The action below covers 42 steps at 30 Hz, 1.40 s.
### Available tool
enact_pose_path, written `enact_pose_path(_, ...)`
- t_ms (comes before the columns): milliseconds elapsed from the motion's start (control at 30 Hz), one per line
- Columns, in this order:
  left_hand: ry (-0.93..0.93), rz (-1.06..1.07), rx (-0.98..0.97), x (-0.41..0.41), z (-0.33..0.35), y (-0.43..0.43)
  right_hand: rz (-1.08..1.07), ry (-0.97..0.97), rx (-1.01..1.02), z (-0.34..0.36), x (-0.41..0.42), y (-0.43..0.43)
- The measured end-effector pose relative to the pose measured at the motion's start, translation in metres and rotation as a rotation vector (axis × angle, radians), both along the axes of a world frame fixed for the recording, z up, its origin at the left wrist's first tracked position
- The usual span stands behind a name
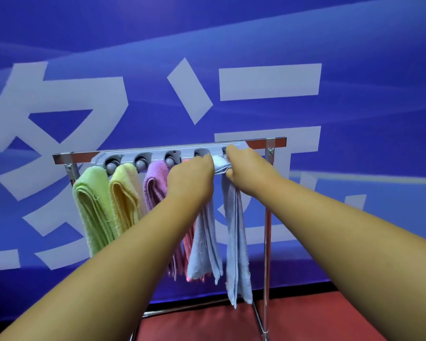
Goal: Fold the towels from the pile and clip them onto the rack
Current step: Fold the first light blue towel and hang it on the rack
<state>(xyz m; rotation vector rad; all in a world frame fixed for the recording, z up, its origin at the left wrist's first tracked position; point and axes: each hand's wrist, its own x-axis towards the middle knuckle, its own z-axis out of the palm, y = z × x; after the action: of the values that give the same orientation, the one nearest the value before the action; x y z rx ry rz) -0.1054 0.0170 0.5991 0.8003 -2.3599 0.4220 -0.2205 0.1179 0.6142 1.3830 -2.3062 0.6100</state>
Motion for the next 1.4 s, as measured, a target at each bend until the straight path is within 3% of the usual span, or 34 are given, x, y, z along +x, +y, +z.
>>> enact_pose_path(200,0.046,-0.028,0.040,-0.011,-0.006,0.003,0.001,-0.075,-0.043,-0.007,0.000,0.002)
enact_pose_path(333,0.148,-0.074,0.201,-0.010,-0.004,0.008,0.002,-0.197,-0.095,-0.021,-0.002,0.004)
enact_pose_path(667,0.239,-0.148,0.295,-0.008,-0.013,0.011,-0.062,-0.454,-0.052,-0.107,0.004,0.000)
enact_pose_path(967,0.351,-0.164,0.651,-0.018,-0.082,0.006,-0.022,-0.769,-0.171,-0.157,-0.002,0.001)
enact_pose_path(1400,0.244,-0.151,0.698,-0.015,-0.132,0.004,-0.102,-0.664,-0.177,-0.170,-0.016,0.006)
